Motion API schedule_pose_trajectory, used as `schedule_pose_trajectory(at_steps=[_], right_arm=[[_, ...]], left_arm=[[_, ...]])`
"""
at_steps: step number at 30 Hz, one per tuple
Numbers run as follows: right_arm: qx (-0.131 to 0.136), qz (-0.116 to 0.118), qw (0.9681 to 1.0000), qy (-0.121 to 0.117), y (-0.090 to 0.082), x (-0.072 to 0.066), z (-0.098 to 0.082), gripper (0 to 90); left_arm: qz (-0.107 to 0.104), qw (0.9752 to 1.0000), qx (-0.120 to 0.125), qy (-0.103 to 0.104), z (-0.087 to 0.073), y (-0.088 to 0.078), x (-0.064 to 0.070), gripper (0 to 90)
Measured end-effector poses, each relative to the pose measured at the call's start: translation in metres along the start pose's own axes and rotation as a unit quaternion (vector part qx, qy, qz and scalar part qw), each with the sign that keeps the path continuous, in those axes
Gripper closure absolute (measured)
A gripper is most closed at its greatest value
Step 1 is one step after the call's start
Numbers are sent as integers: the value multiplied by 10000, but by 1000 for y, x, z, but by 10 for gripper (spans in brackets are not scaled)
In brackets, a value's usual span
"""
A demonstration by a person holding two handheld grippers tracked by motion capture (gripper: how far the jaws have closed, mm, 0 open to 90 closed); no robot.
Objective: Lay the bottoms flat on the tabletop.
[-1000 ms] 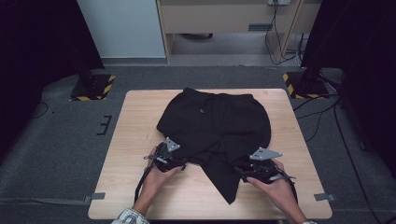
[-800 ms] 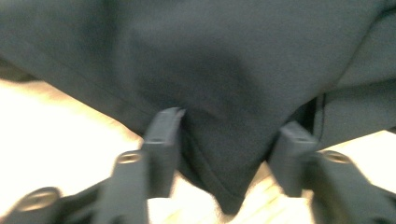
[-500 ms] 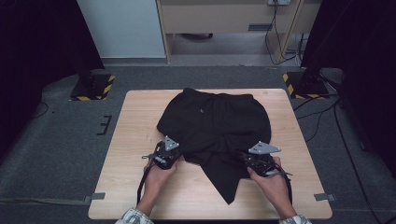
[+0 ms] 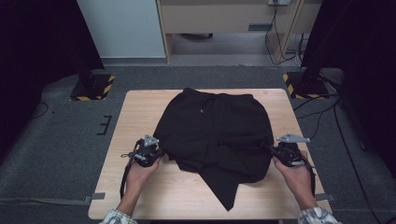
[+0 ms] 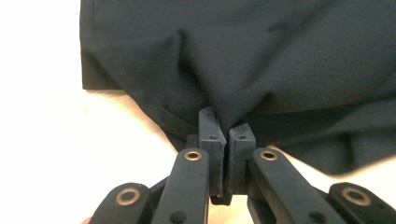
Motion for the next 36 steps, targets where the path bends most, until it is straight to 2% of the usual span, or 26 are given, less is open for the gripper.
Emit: schedule_pose_trajectory(at_steps=[2,3,4,5,6,7,8,9,10,11,13,15,16,17,18,20,21,24,26,28,29,30,31,32,33,36], right_arm=[[-37,-77,9999,104,5,7,1,887],[-62,-124,9996,265,9,12,2,874],[-93,-213,9988,431,15,19,3,794],[-93,-213,9988,431,15,19,3,794],[-84,-197,9987,463,17,19,3,740],[-106,-135,9986,503,17,17,3,664],[-223,38,9990,375,15,9,-1,534],[-223,38,9990,375,15,9,-1,534],[-211,-10,9997,135,7,2,-4,411],[-211,-10,9997,135,7,2,-4,411],[4,-27,10000,45,-3,-4,-3,279],[246,-74,9997,7,-17,-11,-1,206],[498,-2,9987,71,-28,-19,2,202],[498,-2,9987,71,-28,-19,2,202],[662,152,9977,49,-35,-32,3,229],[599,332,9976,-143,-34,-49,-2,236],[599,332,9976,-143,-34,-49,-2,236],[375,690,9957,-490,-21,-76,-15,225],[206,832,9935,-745,-3,-97,-26,228],[160,854,9930,-804,2,-102,-29,248],[123,848,9923,-900,6,-105,-31,273],[-46,784,9908,-1104,12,-109,-38,393],[-46,784,9908,-1104,12,-109,-38,393],[-236,742,9892,-1242,16,-109,-45,477],[-236,742,9892,-1242,16,-109,-45,477],[-329,688,9881,-1337,15,-106,-52,693]], left_arm=[[57,9999,-57,-138,2,9,-4,866],[77,9998,-58,-189,3,13,-6,864],[184,9995,-152,-203,1,18,-10,843],[184,9995,-152,-203,1,18,-10,800],[198,9994,-124,-244,0,19,-12,800],[119,9997,-5,-233,1,20,-13,737],[-62,9997,91,-199,-1,19,-11,613],[-62,9997,91,-199,-1,19,-11,568],[-19,9997,189,-123,-1,16,-12,517],[11,9995,318,-73,-1,12,-12,517],[-11,9986,509,-129,-2,3,-9,400],[-20,9980,622,-125,-4,-5,-4,341],[11,9976,684,-77,-6,-9,-1,300],[49,9975,706,-48,-10,-14,2,300],[30,9974,715,-58,-14,-17,6,292],[-116,9972,738,-33,-19,-21,20,276],[-116,9972,738,-33,-19,-21,20,275],[59,9963,835,203,-16,-21,34,266],[-69,9957,858,347,-13,-17,47,248],[-116,9954,812,498,-13,-15,56,245],[-143,9951,794,563,-13,-14,59,243],[-171,9951,760,610,-15,-13,60,237],[-204,9953,712,617,-16,-13,60,237],[-229,9957,696,565,-18,-13,59,235],[-231,9960,687,526,-19,-13,58,235],[-203,9962,698,481,-20,-15,54,235]])
Point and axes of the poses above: each handheld gripper's, and its own axes: y roughly forward along the jaws, z roughly out of its top, x roughly to its right, the point moved 10 cm from there along y, roughly forward along the jaws
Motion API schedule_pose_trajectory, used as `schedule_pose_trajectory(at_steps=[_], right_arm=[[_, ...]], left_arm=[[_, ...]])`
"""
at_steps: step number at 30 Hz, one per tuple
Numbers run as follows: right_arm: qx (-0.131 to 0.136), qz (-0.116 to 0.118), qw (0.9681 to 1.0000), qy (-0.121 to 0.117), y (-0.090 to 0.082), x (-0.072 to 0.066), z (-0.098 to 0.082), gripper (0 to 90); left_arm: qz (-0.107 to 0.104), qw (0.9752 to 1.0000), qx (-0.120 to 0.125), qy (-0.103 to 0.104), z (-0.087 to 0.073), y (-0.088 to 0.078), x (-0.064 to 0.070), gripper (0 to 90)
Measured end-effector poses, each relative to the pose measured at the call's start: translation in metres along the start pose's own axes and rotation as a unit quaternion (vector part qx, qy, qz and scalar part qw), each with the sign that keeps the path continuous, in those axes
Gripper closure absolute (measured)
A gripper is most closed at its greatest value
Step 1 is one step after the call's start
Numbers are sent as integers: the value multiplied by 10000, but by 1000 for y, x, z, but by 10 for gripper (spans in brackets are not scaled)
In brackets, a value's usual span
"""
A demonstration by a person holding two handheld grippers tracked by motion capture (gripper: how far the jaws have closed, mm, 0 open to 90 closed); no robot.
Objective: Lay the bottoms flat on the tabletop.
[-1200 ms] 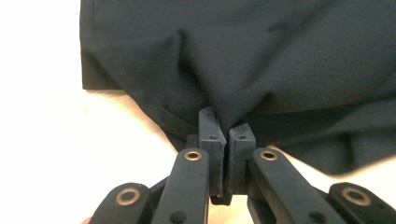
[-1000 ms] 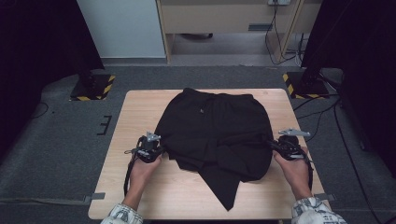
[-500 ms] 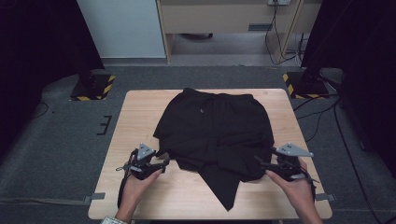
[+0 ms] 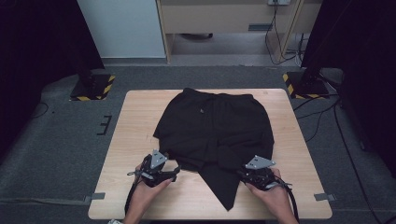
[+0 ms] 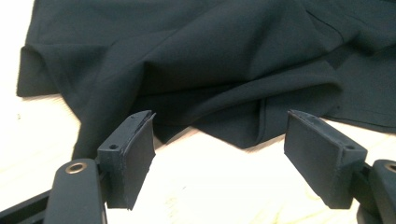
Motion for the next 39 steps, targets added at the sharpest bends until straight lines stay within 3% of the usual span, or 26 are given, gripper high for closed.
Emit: schedule_pose_trajectory(at_steps=[2,5,7,8,10,12,15,17,18,19,22,27,28,29,31,32,33,34,35,39], right_arm=[[115,42,9998,136,-7,5,1,873],[206,19,9994,263,-12,11,5,882],[215,-55,9993,288,-21,20,11,883],[253,-90,9992,294,-34,32,23,884],[295,-140,9990,294,-41,40,30,884],[308,-120,9992,222,-59,56,52,877],[121,-165,9998,80,-62,64,61,868],[-22,-198,9998,69,-54,72,69,862],[-28,-271,9994,193,-39,80,75,860],[-28,-271,9994,193,-39,80,75,860],[-29,-299,9988,385,-11,86,80,863],[-406,-385,9952,806,34,93,59,860],[-610,-301,9943,822,43,91,50,808],[-610,-301,9943,822,43,91,50,808],[-689,-287,9936,846,47,92,46,677],[-475,-360,9938,940,40,95,53,542],[-475,-360,9938,940,40,95,53,542],[-109,-433,9945,951,26,95,64,432],[-109,-433,9945,951,26,95,64,432],[467,-409,9940,895,-7,79,72,266]], left_arm=[[42,10000,35,-46,1,-1,-2,235],[113,9999,10,12,1,-2,-6,236],[135,9999,48,-18,3,-3,-8,237],[140,9999,88,-43,4,-4,-8,237],[158,9998,113,-24,5,-6,-10,237],[188,9998,100,-7,4,-7,-12,237],[240,9997,38,-52,0,-8,-16,237],[253,9996,32,-76,-1,-10,-16,237],[266,9996,41,-73,-2,-11,-16,237],[279,9996,36,-65,-3,-12,-16,237],[326,9995,9,-39,-7,-16,-16,237],[444,9989,-13,-148,-17,-27,-23,236],[469,9987,-14,-187,-19,-29,-25,236],[508,9985,-18,-220,-21,-32,-28,236],[583,9979,-2,-286,-24,-36,-32,236],[620,9976,-6,-315,-25,-39,-33,236],[652,9973,-2,-328,-26,-41,-35,236],[675,9971,10,-354,-27,-42,-36,236],[699,9969,2,-363,-28,-43,-37,236],[754,9965,-5,-358,-28,-43,-41,236]])
Point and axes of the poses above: each handheld gripper's, and its own axes: y roughly forward along the jaws, z roughly out of its top, x roughly to its right, the point moved 10 cm from there along y, roughly forward along the jaws
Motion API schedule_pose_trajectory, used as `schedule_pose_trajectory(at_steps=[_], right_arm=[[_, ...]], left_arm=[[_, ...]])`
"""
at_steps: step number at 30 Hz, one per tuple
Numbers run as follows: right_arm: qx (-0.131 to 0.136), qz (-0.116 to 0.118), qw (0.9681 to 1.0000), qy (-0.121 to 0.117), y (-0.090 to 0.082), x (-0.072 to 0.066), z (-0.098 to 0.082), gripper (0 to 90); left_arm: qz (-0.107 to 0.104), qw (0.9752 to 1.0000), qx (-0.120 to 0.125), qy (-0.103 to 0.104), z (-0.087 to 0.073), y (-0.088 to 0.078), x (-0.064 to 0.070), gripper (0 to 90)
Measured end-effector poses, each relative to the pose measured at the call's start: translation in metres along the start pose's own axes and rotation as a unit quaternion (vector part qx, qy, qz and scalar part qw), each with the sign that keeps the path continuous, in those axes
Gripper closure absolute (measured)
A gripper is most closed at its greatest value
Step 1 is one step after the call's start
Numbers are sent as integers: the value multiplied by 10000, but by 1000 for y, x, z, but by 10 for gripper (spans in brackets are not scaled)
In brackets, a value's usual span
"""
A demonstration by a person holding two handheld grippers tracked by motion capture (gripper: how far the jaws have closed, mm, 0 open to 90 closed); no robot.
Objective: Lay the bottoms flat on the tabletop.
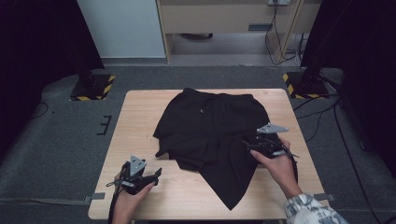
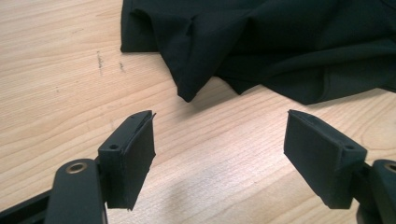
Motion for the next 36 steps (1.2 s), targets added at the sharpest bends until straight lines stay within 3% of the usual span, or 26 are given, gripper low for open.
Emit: schedule_pose_trajectory(at_steps=[1,2,5,6,8,9,12,16,18,22,25,26,27,28,30,32,35,36], right_arm=[[38,139,9998,-97,-6,-16,-9,220],[38,139,9998,-97,-6,-16,-9,220],[40,446,9984,-335,-2,-48,-27,217],[-80,481,9979,-436,3,-57,-35,216],[-236,330,9976,-561,15,-64,-47,264],[-325,265,9977,-541,21,-66,-52,302],[-519,232,9962,-667,31,-67,-65,547],[-572,266,9964,-563,32,-64,-73,835],[-582,268,9964,-557,27,-61,-76,889],[-598,245,9968,-474,9,-49,-86,895],[-608,142,9975,-335,-15,-30,-100,894],[-608,142,9975,-335,-15,-30,-100,894],[-607,64,9979,-225,-29,-18,-108,892],[-607,64,9979,-225,-29,-18,-108,892],[-586,-94,9982,-83,-44,-3,-115,882],[-584,-275,9979,35,-57,11,-122,834],[-348,-561,9974,305,-76,27,-134,619],[-348,-561,9974,305,-76,27,-134,619]], left_arm=[[-2,10000,-5,-4,0,1,0,236],[-7,10000,-19,5,0,2,0,236],[-58,10000,-53,38,0,2,4,236],[-66,9999,-57,71,1,2,5,236],[-101,9999,-40,84,2,2,6,236],[-114,9999,-24,78,3,3,7,236],[-154,9999,12,68,5,5,8,235],[-222,9997,46,88,10,10,12,234],[-282,9995,55,128,14,14,16,233],[-436,9988,66,231,21,24,27,232],[-559,9977,18,383,26,34,35,232],[-603,9973,12,413,27,37,39,232],[-650,9969,-2,452,29,40,42,233],[-688,9964,-11,486,30,43,45,233],[-777,9955,-62,543,31,49,50,233],[-874,9942,-126,607,31,55,56,233],[-1032,9922,-246,662,32,65,64,243],[-1032,9922,-246,662,32,65,64,245]])
Point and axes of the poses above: each handheld gripper's, and its own axes: y roughly forward along the jaws, z roughly out of its top, x roughly to its right, the point moved 10 cm from there along y, roughly forward along the jaws
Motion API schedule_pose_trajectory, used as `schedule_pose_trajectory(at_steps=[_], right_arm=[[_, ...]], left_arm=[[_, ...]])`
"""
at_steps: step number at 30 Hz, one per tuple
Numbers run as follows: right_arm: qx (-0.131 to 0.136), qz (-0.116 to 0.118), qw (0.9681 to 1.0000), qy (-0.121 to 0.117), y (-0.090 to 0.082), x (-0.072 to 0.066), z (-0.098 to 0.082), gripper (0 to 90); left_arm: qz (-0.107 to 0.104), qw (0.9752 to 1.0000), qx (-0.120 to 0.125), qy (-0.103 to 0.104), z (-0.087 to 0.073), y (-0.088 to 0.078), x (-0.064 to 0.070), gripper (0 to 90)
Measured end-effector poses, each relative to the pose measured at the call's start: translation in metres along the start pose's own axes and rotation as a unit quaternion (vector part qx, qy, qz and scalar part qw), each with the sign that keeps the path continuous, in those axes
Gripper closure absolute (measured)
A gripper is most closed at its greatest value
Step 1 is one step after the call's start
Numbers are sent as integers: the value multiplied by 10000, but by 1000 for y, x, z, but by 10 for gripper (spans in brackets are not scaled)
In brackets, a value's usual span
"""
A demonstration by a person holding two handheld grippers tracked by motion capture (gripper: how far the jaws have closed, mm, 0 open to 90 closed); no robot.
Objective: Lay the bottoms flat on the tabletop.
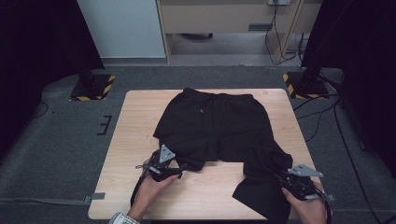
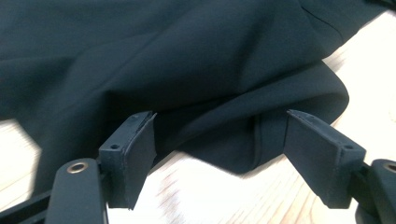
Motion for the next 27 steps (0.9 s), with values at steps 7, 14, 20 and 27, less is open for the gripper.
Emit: schedule_pose_trajectory(at_steps=[7,14,20,27], right_arm=[[215,-213,9994,180,-14,7,-10,534],[300,-282,9985,361,-19,12,-16,531],[429,-297,9980,355,-21,13,-12,544],[682,-210,9973,194,-2,6,18,540]], left_arm=[[-85,9998,-174,-87,3,24,2,249],[85,9995,-295,57,4,33,-2,464],[26,9991,-420,86,-2,23,-2,781],[44,9983,-556,145,-24,-8,-1,869]])
Point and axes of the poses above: each handheld gripper's, and its own axes: y roughly forward along the jaws, z roughly out of its top, x roughly to its right, the point moved 10 cm from there along y, roughly forward along the jaws
